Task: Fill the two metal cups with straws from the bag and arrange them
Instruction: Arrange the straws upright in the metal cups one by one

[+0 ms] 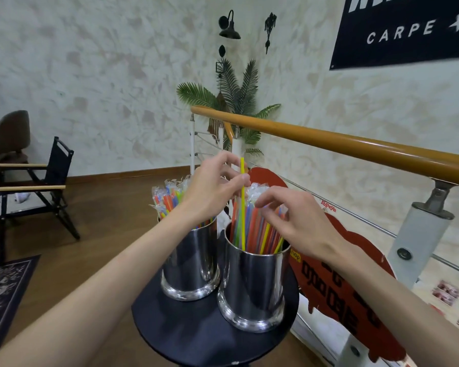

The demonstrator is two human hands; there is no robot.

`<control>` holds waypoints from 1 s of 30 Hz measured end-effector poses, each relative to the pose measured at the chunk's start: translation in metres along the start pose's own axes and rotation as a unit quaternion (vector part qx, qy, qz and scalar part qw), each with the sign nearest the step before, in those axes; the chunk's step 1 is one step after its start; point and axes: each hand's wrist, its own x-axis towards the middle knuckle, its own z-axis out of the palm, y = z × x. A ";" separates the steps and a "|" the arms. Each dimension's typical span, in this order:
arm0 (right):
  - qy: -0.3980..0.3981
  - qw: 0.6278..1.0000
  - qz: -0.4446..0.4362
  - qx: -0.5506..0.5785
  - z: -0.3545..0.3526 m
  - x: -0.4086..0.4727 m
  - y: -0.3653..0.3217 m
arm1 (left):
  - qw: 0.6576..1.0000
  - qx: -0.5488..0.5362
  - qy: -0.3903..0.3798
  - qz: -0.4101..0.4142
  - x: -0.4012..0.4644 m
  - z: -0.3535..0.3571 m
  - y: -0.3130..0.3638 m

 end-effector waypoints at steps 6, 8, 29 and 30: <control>0.026 0.993 0.097 -0.069 0.000 0.006 0.007 | 0.991 0.117 -0.057 -0.034 -0.023 0.007 -0.027; -0.014 0.989 0.116 -0.088 0.001 0.009 0.006 | 0.989 0.122 -0.065 -0.046 -0.028 0.009 -0.036; 0.043 0.986 0.150 -0.057 0.016 -0.004 0.001 | 0.980 0.184 -0.074 -0.028 -0.033 0.036 -0.064; 0.033 0.986 0.146 -0.069 0.014 -0.003 0.002 | 0.980 0.184 -0.075 -0.028 -0.033 0.035 -0.064</control>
